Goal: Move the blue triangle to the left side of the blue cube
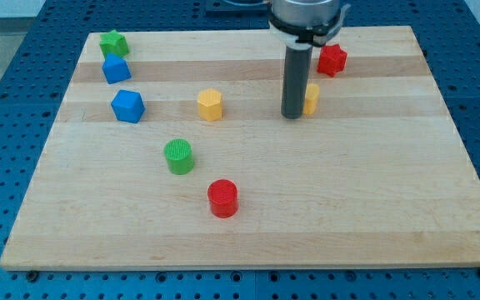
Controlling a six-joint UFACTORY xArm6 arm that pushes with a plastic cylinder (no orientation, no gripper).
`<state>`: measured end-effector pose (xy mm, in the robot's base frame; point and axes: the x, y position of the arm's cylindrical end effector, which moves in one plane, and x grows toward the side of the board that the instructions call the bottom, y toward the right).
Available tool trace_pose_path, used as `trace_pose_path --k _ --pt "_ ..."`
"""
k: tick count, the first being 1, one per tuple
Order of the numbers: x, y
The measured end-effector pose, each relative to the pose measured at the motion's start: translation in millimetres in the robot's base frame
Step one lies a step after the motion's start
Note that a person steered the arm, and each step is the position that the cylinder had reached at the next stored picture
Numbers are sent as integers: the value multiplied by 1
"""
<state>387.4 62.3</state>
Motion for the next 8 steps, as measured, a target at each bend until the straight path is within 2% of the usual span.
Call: trace_pose_path --k 3,5,6,7,8 --pt "-150 -189" --pt "-133 -296" --pt "-86 -303" --pt "-73 -324" --pt "-83 -291"
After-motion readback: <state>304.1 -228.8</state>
